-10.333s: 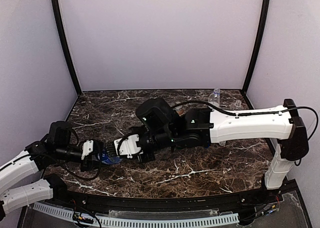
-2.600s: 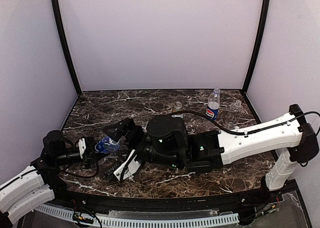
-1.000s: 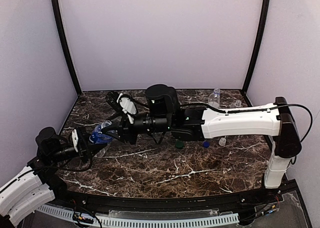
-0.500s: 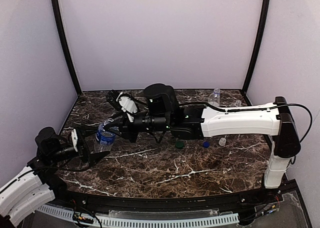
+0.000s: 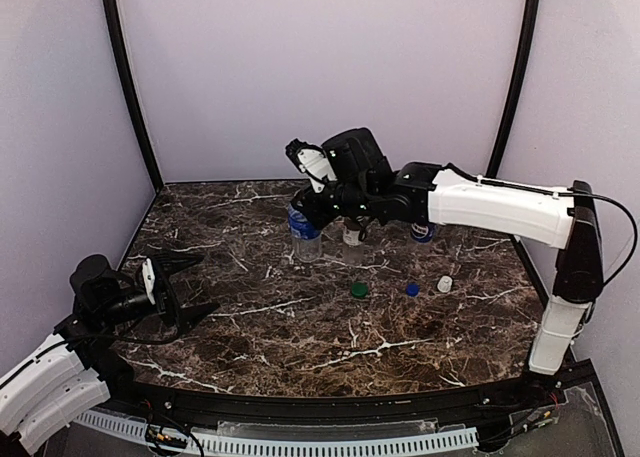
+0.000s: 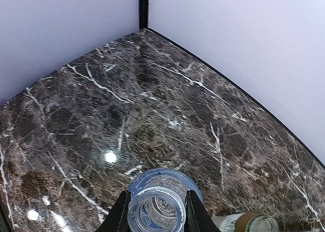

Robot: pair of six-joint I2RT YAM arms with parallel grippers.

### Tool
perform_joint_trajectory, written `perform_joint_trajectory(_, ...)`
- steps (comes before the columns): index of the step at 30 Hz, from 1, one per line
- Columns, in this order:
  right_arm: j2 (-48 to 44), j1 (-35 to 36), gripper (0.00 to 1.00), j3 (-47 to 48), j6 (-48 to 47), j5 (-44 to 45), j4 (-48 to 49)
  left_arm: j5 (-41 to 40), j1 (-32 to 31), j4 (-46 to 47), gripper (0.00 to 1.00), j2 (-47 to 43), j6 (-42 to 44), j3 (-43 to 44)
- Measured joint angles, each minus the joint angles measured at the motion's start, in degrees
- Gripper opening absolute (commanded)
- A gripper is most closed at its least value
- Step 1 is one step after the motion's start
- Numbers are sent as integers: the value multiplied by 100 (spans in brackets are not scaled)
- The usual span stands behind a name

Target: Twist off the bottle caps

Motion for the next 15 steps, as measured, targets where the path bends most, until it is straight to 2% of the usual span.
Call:
perform_joint_trajectory(7, 236, -702, 0, 378, 201, -304, -409, 2, 0, 0, 99, 0, 39, -24)
perform_joint_trajectory(15, 946, -761, 0, 1099, 330, -1023, -570, 0, 0, 0, 99, 11, 68, -33)
